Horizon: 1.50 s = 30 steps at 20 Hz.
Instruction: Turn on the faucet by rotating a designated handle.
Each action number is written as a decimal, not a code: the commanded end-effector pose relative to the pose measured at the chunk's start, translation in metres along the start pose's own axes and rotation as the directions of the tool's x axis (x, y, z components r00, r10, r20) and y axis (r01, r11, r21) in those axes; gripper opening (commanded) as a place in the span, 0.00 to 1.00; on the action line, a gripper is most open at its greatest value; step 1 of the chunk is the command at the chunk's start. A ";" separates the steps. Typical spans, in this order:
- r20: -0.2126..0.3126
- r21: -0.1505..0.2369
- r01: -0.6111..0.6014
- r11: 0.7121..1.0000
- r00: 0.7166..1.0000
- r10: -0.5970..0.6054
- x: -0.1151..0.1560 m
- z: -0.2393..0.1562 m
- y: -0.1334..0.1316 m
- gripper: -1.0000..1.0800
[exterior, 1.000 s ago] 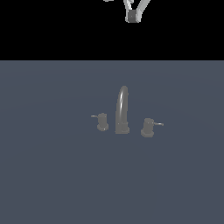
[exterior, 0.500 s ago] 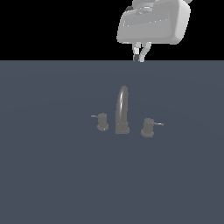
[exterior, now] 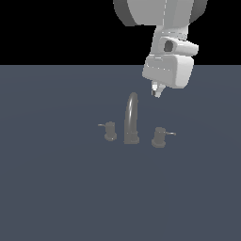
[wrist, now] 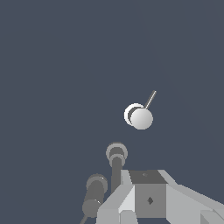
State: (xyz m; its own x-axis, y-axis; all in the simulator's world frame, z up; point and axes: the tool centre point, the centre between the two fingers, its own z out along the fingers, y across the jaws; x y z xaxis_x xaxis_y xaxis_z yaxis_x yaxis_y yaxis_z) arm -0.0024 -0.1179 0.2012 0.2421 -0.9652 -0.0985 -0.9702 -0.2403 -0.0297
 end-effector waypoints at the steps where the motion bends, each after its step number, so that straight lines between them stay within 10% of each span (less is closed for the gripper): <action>1: -0.014 -0.001 -0.091 0.996 0.996 0.091 0.015 0.024 -0.002 0.00; 17: -0.095 0.016 -0.442 0.897 0.892 0.441 0.076 0.125 0.009 0.00; 30: -0.101 0.019 -0.460 0.888 0.882 0.459 0.080 0.130 0.025 0.00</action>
State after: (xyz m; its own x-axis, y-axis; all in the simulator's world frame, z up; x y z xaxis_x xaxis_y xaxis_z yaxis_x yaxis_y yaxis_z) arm -0.0012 -0.1862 0.0628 -0.2317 -0.9728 -0.0003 -0.9728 0.2317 0.0006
